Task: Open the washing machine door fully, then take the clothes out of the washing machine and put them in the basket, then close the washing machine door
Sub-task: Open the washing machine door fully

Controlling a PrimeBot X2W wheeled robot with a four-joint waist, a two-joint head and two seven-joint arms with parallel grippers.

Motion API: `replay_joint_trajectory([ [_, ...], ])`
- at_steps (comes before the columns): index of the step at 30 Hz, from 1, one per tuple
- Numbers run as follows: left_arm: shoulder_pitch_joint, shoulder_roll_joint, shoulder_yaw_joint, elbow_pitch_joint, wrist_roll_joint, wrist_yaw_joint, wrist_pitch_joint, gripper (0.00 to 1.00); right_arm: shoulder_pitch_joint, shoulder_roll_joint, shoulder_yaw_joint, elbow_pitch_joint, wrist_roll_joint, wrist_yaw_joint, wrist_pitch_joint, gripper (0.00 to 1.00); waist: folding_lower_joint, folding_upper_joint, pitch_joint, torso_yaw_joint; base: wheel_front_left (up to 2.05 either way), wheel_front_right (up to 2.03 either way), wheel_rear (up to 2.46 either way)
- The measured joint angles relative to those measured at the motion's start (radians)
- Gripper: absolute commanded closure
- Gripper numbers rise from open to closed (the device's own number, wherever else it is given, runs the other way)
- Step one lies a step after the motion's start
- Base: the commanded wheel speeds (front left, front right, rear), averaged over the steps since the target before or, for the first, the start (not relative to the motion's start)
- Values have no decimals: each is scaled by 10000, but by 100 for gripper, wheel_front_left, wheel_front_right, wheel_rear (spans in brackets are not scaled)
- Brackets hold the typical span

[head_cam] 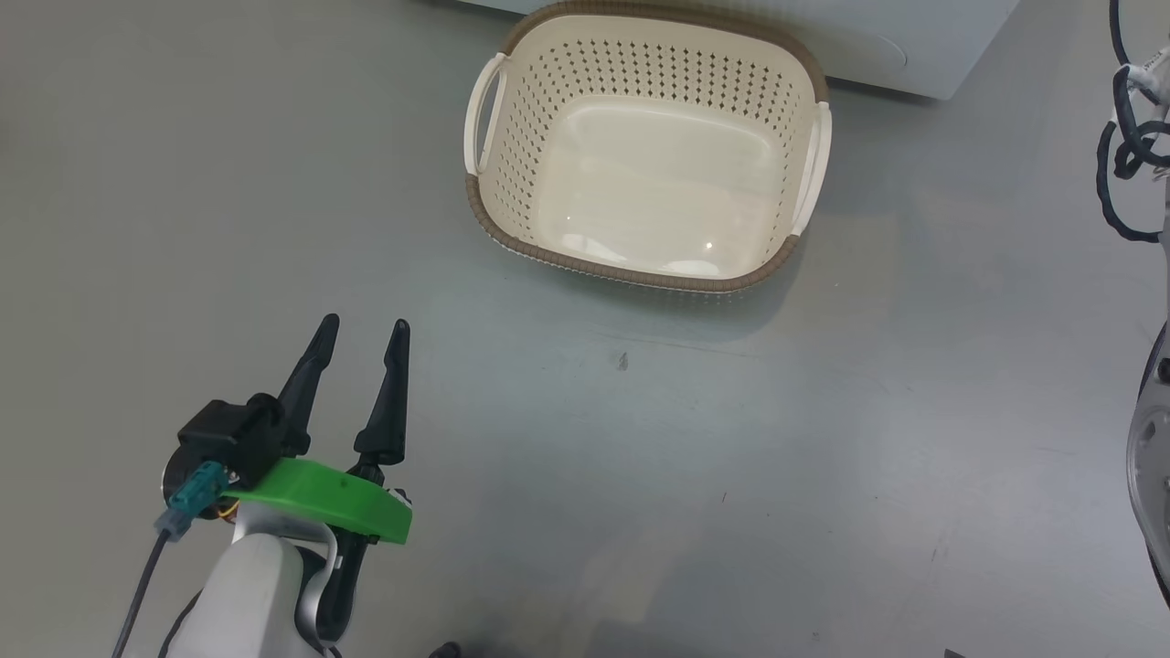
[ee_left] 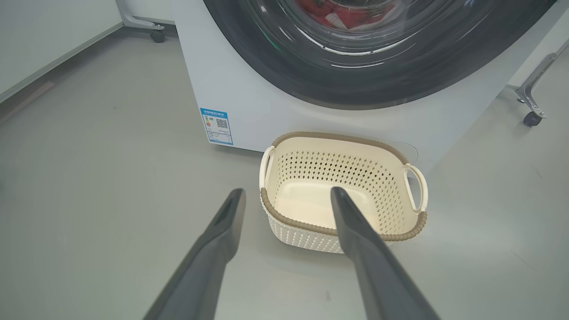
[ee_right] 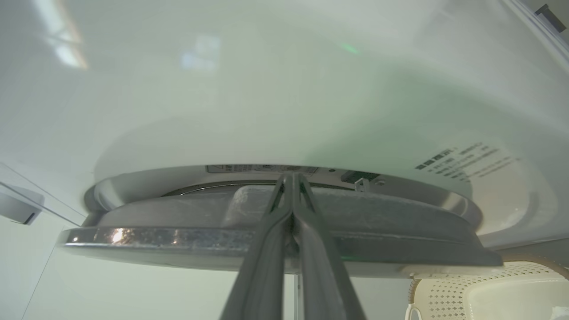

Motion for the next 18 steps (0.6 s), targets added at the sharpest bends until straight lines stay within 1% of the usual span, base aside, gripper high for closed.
replay_joint_trajectory([
  [7,-10,-8,-50,38,-56,-2,0,0,-244,2,-86,826,207,-2,619,100,0,0,12,100,0,0,0],
  [18,-13,-15,-102,98,-73,-2,0,0,-661,-186,-286,1607,552,-15,1453,100,0,0,-36,229,0,0,0],
])
